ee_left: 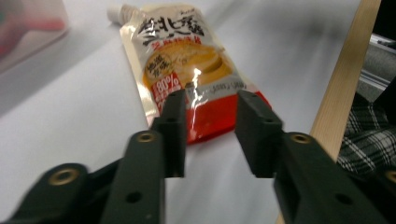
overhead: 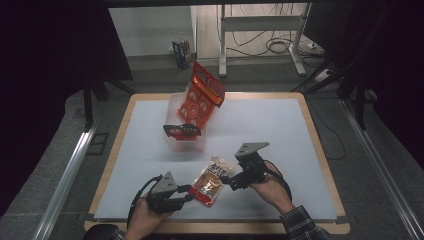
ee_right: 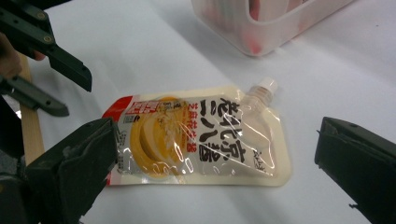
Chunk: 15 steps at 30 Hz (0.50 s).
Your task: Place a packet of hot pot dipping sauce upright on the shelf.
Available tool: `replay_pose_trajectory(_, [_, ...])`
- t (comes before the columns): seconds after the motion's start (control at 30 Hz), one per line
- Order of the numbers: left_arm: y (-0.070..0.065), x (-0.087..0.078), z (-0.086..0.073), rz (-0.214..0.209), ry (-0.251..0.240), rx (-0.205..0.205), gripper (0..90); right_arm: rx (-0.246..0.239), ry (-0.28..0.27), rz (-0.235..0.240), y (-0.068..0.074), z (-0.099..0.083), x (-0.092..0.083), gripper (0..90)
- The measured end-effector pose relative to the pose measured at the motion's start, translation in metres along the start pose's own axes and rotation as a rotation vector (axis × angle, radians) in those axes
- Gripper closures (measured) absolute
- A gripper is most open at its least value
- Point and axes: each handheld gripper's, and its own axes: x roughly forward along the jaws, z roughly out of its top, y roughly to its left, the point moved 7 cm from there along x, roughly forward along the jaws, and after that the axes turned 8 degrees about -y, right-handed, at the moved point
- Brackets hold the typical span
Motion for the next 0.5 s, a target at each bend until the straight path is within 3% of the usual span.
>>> replay_pose_trajectory(0.2, [-0.002, 0.013, 0.004, -0.007, -0.015, 0.012, 89.6, -0.001, 0.024, -0.022, -0.003, -0.009, -0.001, 0.0])
replay_pose_trajectory(0.5, [-0.003, 0.035, 0.001, 0.014, 0.014, 0.055, 89.7, 0.033, 0.06, -0.025, -0.01, -0.018, 0.002, 0.0])
